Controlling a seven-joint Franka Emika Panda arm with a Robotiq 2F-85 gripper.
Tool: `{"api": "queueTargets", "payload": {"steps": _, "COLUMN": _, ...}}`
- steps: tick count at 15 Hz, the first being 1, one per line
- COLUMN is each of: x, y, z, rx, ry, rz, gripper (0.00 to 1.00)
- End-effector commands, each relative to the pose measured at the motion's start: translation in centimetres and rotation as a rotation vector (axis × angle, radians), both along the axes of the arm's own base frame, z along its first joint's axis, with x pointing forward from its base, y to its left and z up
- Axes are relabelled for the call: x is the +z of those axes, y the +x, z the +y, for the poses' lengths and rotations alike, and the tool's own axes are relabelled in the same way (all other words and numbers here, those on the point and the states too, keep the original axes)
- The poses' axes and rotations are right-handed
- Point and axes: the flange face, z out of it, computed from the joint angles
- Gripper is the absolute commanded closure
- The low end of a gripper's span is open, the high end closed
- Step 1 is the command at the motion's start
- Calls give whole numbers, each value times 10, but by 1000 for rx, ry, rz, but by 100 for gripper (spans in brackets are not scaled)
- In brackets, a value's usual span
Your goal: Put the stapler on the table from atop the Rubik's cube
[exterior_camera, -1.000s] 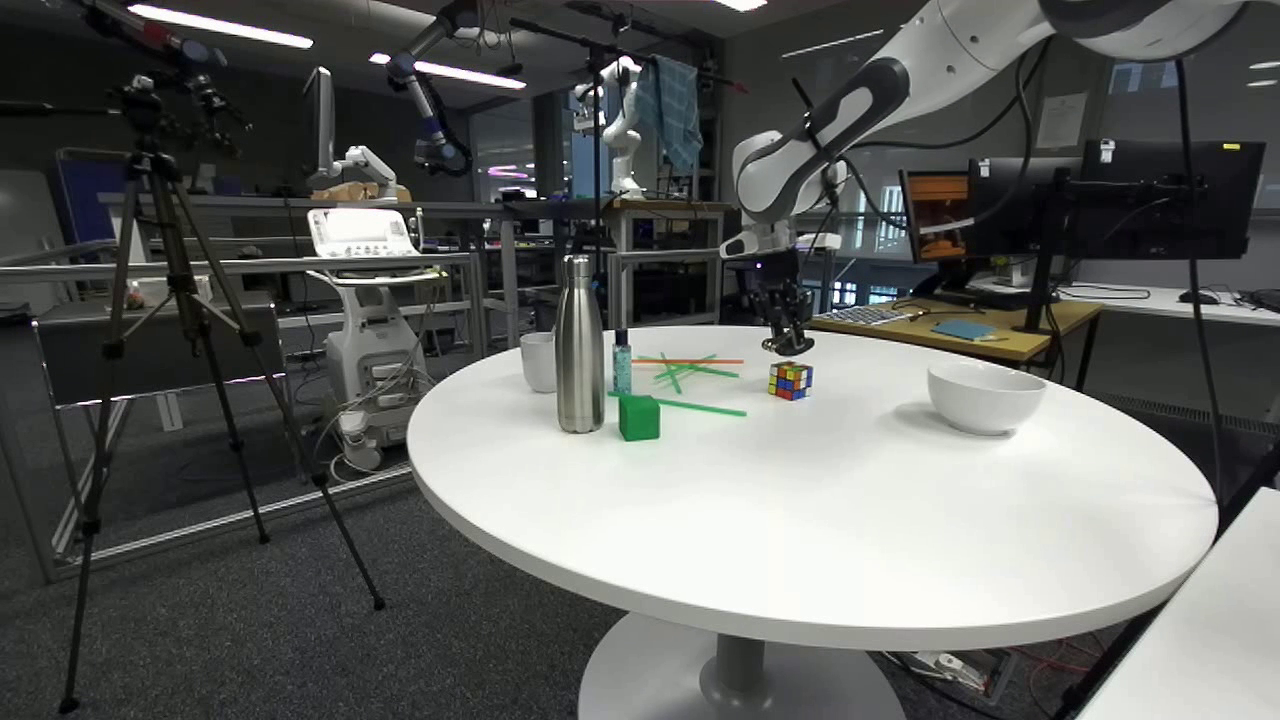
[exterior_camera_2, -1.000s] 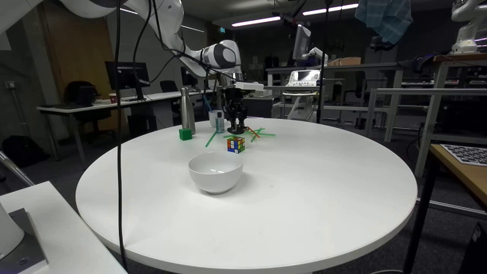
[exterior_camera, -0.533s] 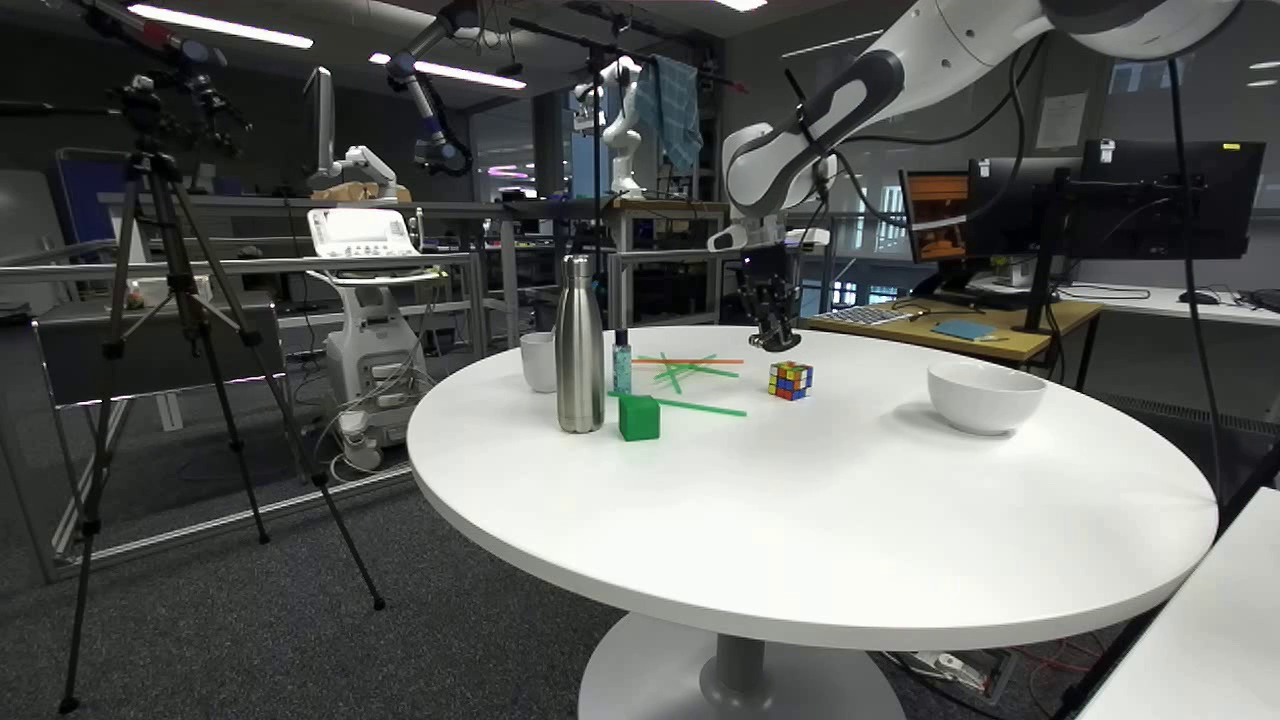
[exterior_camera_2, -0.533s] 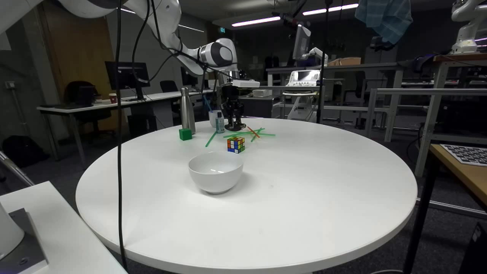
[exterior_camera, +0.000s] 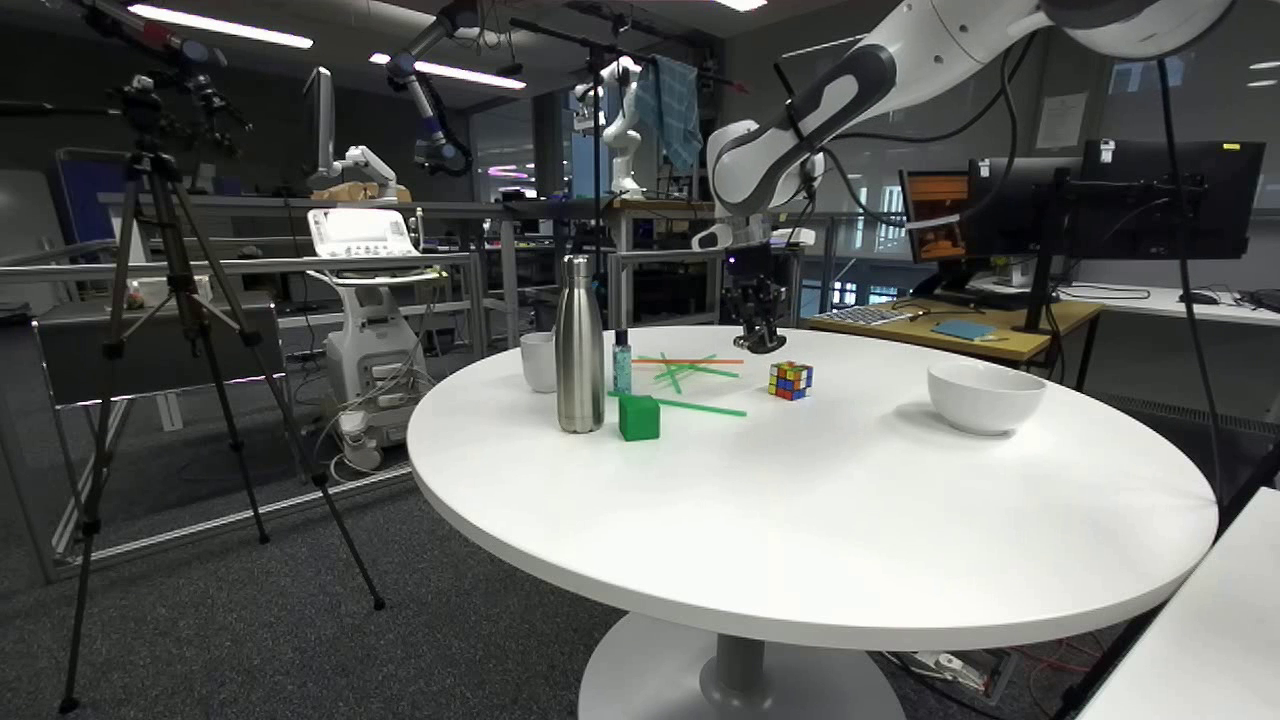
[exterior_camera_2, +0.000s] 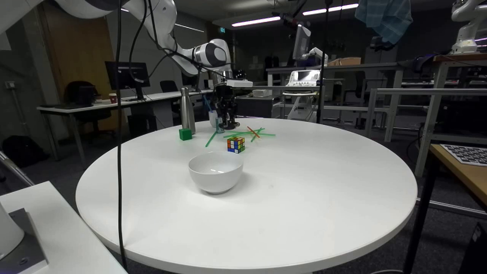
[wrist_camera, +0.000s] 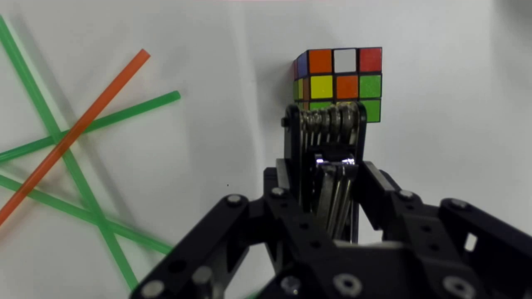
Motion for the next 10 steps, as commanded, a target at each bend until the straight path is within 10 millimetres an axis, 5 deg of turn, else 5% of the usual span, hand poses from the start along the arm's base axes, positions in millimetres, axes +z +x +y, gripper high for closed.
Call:
{"api": "queueTargets", "payload": {"steps": 1, "x": 17, "y": -8, "z": 9, "rx": 30, "ry": -7, "rz": 10, "gripper": 80}}
{"api": "queueTargets", "payload": {"steps": 10, "x": 8, "y": -30, "z": 28, "rx": 53, "ry": 5, "rz": 42, "gripper": 80}}
